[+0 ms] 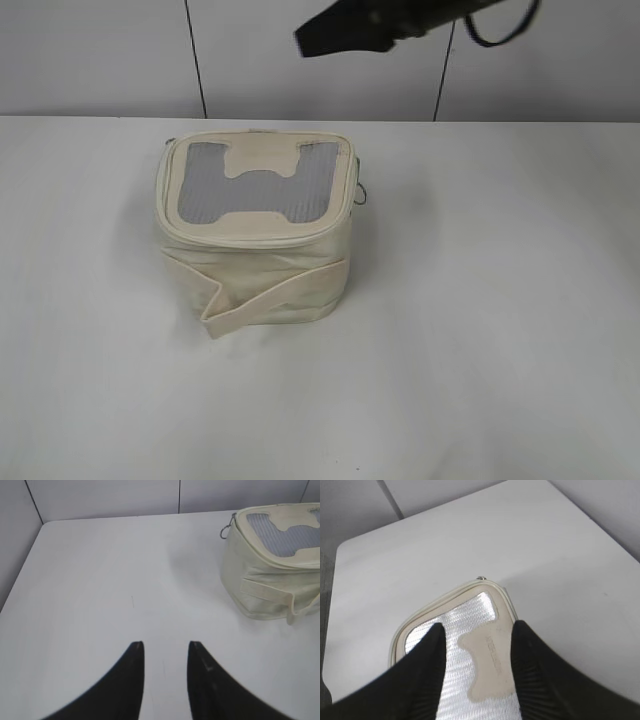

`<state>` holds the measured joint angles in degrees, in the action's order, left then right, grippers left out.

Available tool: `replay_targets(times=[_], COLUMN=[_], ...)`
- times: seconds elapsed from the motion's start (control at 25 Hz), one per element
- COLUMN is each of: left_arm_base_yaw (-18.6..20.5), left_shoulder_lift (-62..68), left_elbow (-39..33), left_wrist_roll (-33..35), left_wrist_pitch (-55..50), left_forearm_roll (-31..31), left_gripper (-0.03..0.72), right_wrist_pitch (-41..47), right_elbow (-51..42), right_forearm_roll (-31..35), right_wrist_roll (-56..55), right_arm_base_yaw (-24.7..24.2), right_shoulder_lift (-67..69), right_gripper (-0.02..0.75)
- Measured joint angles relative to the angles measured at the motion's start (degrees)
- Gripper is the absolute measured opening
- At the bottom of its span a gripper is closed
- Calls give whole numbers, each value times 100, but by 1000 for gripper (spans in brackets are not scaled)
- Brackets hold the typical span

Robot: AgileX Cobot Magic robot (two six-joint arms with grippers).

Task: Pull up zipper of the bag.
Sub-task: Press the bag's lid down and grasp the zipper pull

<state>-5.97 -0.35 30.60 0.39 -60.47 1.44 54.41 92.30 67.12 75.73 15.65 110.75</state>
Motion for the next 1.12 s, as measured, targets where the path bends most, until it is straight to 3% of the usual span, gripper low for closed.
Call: replay_targets(times=[0.24,0.4,0.88,0.96,1.12], left_arm_base_yaw=[0,0,0,0,0], left_shoulder_lift=[0,0,0,0,189], left_elbow=[0,0,0,0,80], left_wrist_roll=[0,0,0,0,5], left_wrist_pitch=[0,0,0,0,123], left_forearm_roll=[0,0,0,0,-5], left_gripper=[228,228,228,228,228], right_wrist_pitch=[614,950,999,999,1004], right_elbow=[2659,3769,4009,4009,4015], right_forearm_roll=[-1280,-1465,-1357,-1409,-1588], right_wrist_roll=[-1343,-1899,-2087,-2087,-2122], right_arm_base_yaw=[721,772,857,913,970], right_shoulder_lift=[1774,2631,3375,3375,3375], right_gripper=[370,403,405,353,83])
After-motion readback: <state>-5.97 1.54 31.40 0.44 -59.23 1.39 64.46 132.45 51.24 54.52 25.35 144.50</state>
